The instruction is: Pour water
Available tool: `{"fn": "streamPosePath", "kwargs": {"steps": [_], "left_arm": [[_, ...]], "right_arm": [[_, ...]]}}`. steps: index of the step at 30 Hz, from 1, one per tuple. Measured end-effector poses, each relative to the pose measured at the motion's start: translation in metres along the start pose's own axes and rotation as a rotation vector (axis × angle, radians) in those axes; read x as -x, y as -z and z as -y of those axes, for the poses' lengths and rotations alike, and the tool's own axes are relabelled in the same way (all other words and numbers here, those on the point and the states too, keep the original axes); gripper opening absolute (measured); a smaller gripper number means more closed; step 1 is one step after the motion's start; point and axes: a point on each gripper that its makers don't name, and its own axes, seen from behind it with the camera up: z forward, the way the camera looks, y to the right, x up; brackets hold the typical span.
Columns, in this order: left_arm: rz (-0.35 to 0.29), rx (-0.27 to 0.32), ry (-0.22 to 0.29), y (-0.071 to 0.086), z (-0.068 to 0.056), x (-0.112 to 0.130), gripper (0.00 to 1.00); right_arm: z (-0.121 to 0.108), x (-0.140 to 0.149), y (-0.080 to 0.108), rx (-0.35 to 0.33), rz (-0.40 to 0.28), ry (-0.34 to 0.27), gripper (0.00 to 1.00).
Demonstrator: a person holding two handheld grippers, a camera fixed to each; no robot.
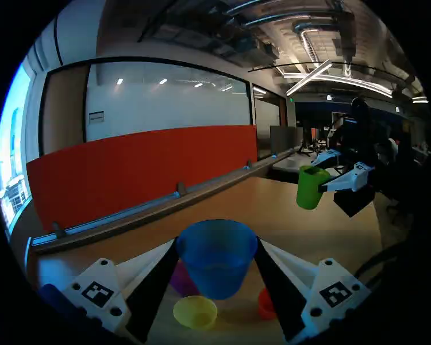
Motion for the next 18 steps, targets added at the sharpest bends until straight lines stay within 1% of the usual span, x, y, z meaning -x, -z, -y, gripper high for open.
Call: {"fn": "streamPosePath", "kwargs": {"steps": [5, 8, 12, 15, 18], "left_arm": [[-0.063, -0.006, 0.016, 0.008, 0.000, -0.017, 0.89], [-0.084, -0.011, 0.033, 0.011, 0.002, -0.023, 0.89], [-0.095, -0.017, 0.051, 0.015, 0.005, -0.028, 0.89], [-0.092, -0.025, 0.055, 0.017, 0.008, -0.028, 0.89], [-0.090, -0.025, 0.051, 0.018, 0.009, -0.026, 0.89]], "right_arm": [[0.001, -0.002, 0.001, 0.000, -0.002, 0.002, 0.92], [0.002, -0.005, 0.001, -0.002, -0.008, 0.003, 0.92], [0.005, -0.008, 0.000, -0.007, -0.017, 0.007, 0.92], [0.005, -0.011, -0.001, -0.005, -0.025, 0.009, 0.92], [0.005, -0.014, -0.002, -0.005, -0.038, 0.008, 0.92]]}}
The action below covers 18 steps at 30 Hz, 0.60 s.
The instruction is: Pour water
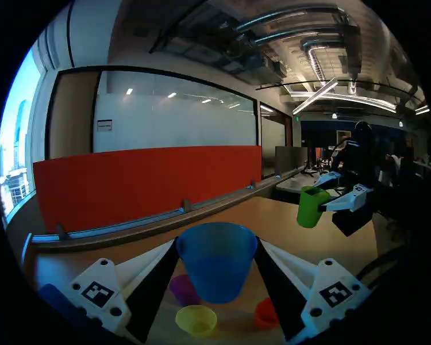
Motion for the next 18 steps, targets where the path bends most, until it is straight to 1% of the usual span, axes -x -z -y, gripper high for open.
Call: {"fn": "streamPosePath", "kwargs": {"steps": [6, 13, 18], "left_arm": [[0.006, 0.007, -0.012, 0.001, -0.005, 0.002, 0.89], [-0.001, 0.009, -0.011, 0.003, -0.006, -0.004, 0.89], [-0.005, 0.004, -0.011, 0.005, -0.004, -0.005, 0.89]], "right_arm": [[0.002, -0.007, -0.003, -0.008, -0.026, -0.014, 0.92], [0.006, -0.012, -0.005, -0.014, -0.049, -0.003, 0.92], [0.007, -0.015, -0.008, -0.014, -0.065, 0.000, 0.92]]}}
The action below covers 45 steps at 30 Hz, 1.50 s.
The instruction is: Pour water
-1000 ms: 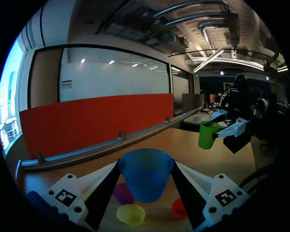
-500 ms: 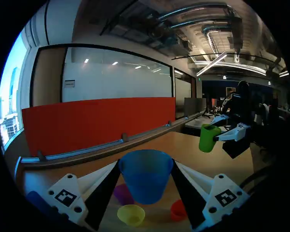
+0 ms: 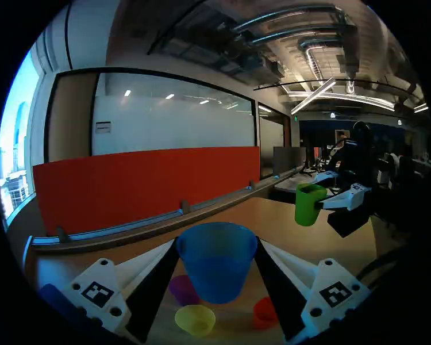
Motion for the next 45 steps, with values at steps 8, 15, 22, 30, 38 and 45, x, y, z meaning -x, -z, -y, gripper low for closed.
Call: {"fn": "streamPosePath", "kwargs": {"steps": [8, 15, 22, 30, 38, 45], "left_arm": [[-0.004, -0.006, -0.003, 0.004, 0.001, 0.002, 0.89], [-0.020, -0.020, -0.014, 0.008, 0.005, 0.000, 0.89], [-0.041, -0.021, -0.021, 0.011, 0.004, -0.003, 0.89], [-0.065, -0.032, -0.062, 0.018, 0.002, -0.013, 0.89], [-0.079, -0.068, -0.121, 0.023, 0.009, -0.022, 0.89], [-0.087, -0.108, -0.199, 0.028, 0.015, -0.028, 0.89]], "right_arm": [[0.005, -0.004, -0.005, -0.009, -0.016, -0.007, 0.92], [0.013, -0.003, -0.010, -0.033, -0.013, 0.015, 0.92], [0.034, 0.002, -0.020, -0.086, -0.008, 0.022, 0.91], [0.063, -0.007, -0.035, -0.165, -0.034, -0.011, 0.91], [0.085, -0.005, -0.048, -0.216, -0.032, -0.018, 0.91], [0.100, -0.003, -0.058, -0.249, -0.034, -0.019, 0.91]]}}
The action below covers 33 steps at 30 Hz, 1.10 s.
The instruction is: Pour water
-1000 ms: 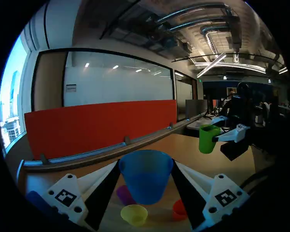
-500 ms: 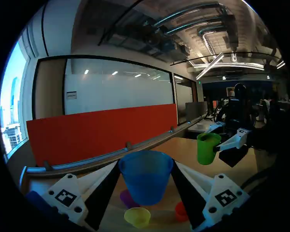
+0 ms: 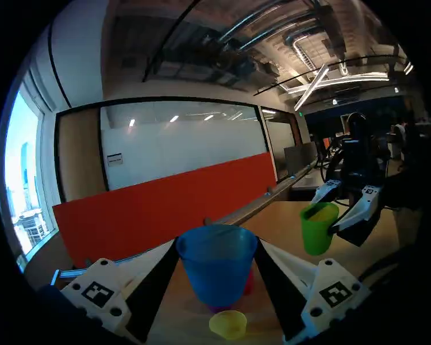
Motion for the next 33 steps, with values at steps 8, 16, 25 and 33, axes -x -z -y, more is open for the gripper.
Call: {"fn": "streamPosePath", "kwargs": {"steps": [8, 16, 25, 33], "left_arm": [[-0.013, -0.002, -0.106, 0.001, -0.004, -0.011, 0.89], [-0.008, -0.013, -0.198, 0.000, -0.005, -0.018, 0.89], [-0.026, -0.016, -0.292, 0.000, -0.008, -0.030, 0.89], [-0.029, -0.009, -0.393, -0.001, -0.016, -0.035, 0.89]], "right_arm": [[0.013, 0.003, -0.013, -0.036, -0.001, -0.011, 0.91], [0.022, 0.005, -0.022, -0.062, 0.001, -0.016, 0.91], [0.030, 0.011, -0.030, -0.085, 0.009, -0.020, 0.91], [0.039, 0.013, -0.034, -0.110, 0.006, -0.026, 0.91]]}}
